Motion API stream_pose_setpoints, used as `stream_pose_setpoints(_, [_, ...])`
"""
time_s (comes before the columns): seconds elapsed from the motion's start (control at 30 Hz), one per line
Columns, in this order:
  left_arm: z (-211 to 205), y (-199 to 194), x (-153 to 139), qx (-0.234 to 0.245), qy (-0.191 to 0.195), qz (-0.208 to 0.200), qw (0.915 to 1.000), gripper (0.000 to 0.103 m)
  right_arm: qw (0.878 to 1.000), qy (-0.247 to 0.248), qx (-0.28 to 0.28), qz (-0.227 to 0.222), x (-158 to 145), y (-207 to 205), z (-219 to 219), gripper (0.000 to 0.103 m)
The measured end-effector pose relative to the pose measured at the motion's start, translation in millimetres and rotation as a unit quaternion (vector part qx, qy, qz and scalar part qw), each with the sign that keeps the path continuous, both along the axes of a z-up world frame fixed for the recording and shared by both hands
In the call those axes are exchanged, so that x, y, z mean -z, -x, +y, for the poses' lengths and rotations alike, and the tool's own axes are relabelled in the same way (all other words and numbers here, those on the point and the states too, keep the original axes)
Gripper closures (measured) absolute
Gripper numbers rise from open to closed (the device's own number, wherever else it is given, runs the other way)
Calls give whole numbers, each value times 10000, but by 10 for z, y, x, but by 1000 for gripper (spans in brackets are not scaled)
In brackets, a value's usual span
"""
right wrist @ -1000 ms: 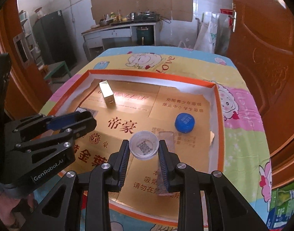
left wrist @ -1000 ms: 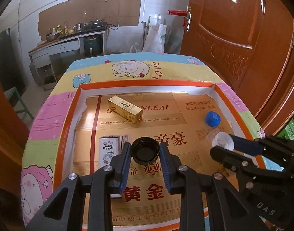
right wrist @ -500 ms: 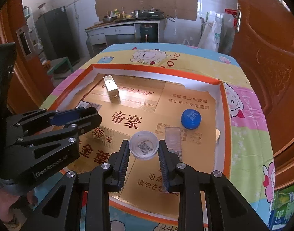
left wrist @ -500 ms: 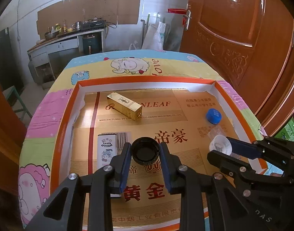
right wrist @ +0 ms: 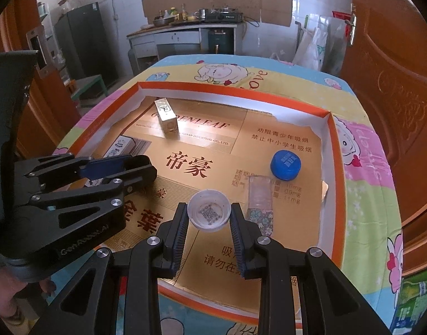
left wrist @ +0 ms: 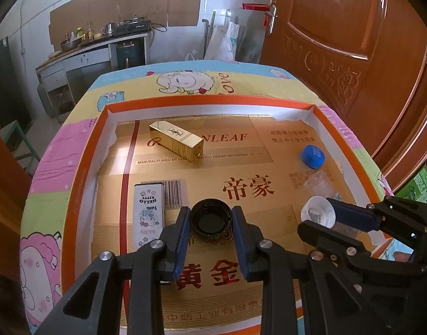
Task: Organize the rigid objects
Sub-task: 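Lower the black cap and white cap into the tray with both tools, then open the right tool to drop the white cap while the left tool releases the black cap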
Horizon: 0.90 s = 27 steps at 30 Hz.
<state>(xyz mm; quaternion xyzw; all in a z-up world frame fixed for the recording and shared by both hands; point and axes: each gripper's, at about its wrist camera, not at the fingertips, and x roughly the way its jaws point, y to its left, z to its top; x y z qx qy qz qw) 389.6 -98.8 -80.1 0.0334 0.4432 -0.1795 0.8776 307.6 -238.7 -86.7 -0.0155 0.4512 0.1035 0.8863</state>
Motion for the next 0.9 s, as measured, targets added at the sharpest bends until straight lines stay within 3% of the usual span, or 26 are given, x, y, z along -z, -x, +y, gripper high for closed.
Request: stream_pose_setpoints(0.9, [39, -27, 15, 18, 180, -38, 9998, 72, 9998, 122, -77, 115, 122, -4, 68, 72])
